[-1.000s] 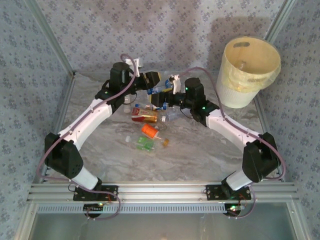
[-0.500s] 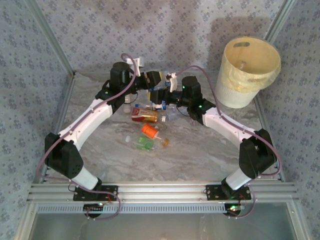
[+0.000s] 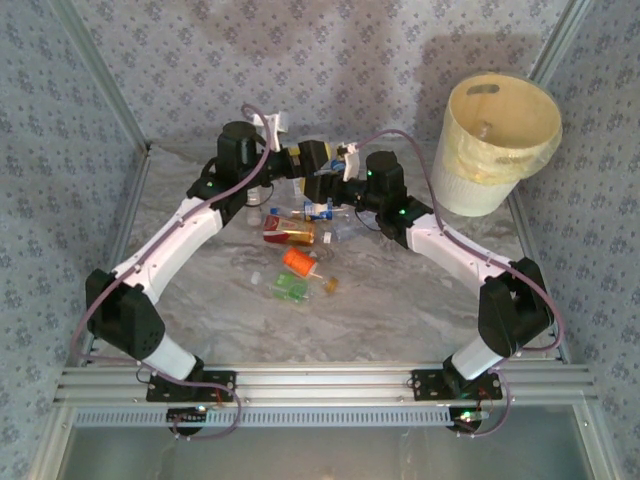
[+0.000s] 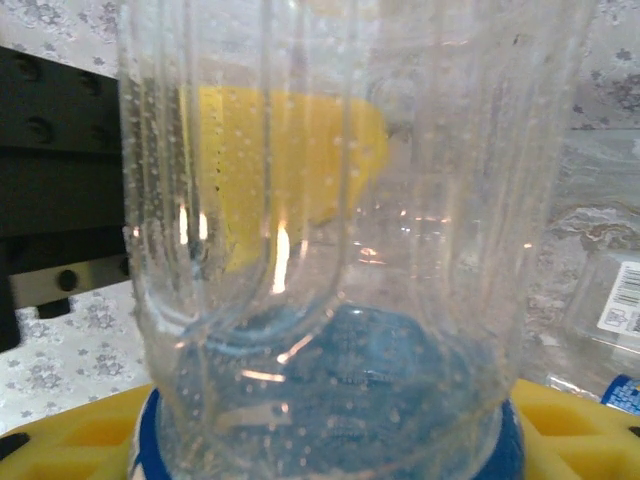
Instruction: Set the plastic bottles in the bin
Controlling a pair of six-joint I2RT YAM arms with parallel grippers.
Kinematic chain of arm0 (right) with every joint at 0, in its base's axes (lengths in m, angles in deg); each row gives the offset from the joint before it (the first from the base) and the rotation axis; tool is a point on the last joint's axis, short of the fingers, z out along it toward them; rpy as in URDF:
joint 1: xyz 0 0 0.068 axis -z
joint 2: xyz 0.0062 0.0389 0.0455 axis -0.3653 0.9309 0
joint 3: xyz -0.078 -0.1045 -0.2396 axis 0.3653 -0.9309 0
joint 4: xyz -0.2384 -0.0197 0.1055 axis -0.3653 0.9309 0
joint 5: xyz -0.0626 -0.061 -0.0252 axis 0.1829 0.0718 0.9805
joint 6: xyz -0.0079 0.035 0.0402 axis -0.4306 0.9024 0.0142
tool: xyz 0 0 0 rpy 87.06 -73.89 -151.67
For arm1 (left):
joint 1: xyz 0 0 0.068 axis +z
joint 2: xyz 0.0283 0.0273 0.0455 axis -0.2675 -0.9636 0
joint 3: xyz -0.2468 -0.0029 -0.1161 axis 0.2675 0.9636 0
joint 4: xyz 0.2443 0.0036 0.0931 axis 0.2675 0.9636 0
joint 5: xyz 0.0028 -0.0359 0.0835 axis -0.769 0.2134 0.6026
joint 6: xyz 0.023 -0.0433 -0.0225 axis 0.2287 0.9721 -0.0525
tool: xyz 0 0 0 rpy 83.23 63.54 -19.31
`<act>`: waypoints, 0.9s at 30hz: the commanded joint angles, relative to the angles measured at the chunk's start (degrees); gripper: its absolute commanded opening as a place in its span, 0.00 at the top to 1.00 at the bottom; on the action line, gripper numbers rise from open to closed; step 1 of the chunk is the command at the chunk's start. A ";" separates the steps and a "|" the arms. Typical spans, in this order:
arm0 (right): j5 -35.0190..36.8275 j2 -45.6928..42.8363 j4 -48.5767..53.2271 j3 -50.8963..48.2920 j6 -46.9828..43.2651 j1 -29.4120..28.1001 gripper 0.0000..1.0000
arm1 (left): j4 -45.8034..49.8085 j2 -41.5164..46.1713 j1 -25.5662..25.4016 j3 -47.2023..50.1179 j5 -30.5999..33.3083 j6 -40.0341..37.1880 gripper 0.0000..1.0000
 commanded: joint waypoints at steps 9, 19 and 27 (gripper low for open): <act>8.89 -2.73 12.18 0.38 -2.51 3.42 0.51 | -5.57 9.70 3.01 7.93 7.68 3.36 0.02; 13.54 -6.51 19.33 1.88 -7.19 9.53 0.51 | -1.80 20.74 6.78 21.23 21.76 2.17 0.02; 18.83 -6.92 26.01 11.95 -13.74 18.84 0.49 | 1.93 25.42 7.87 28.18 25.73 0.58 0.02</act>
